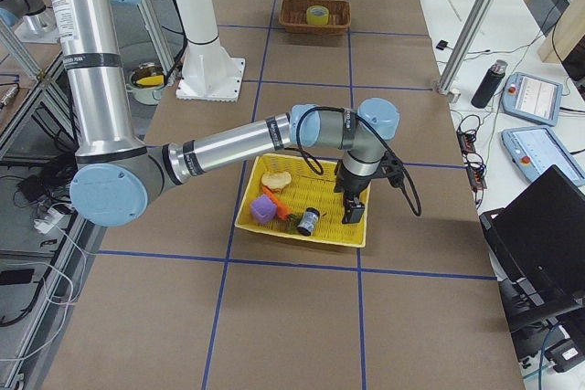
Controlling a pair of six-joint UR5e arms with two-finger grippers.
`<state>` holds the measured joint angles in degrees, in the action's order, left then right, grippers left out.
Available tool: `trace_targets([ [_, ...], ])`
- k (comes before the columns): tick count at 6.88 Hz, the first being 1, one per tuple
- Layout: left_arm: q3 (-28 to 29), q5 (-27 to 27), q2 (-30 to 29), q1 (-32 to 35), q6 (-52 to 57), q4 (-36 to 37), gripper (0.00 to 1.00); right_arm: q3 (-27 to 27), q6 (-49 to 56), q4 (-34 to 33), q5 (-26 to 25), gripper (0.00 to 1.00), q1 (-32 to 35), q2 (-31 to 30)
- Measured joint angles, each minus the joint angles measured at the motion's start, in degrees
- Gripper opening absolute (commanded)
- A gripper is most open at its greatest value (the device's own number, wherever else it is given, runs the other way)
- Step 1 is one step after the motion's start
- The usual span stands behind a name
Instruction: Move tape to another basket
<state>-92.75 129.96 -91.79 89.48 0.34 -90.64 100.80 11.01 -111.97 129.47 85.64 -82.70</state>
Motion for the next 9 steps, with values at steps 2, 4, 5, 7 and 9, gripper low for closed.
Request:
trace_targets([
  [2, 0.6, 0.2, 0.3, 2.7, 2.5, 0.0, 0.98, -0.8, 2.1, 0.0, -1.8, 1.0, 1.8, -1.5],
  [4, 0.0, 0.2, 1.2, 2.8, 3.0, -0.3, 0.98, -4.4, 2.2, 0.4, -3.1, 1.0, 2.4, -2.5],
  [5, -0.1, 0.1, 1.4, 2.8, 2.8, -0.3, 0.98, -5.8, 2.0, 2.5, -3.3, 1.0, 2.5, -3.7],
  [7, -0.1, 0.0, 1.5, 2.8, 2.5, -0.1, 0.98, -6.7, 1.4, 8.3, -3.3, 1.0, 2.7, -5.8],
  [9, -0.3, 0.1, 1.8, 2.8, 2.3, 0.0, 0.98, -6.4, -0.7, 9.9, -2.8, 1.0, 2.9, -6.1],
])
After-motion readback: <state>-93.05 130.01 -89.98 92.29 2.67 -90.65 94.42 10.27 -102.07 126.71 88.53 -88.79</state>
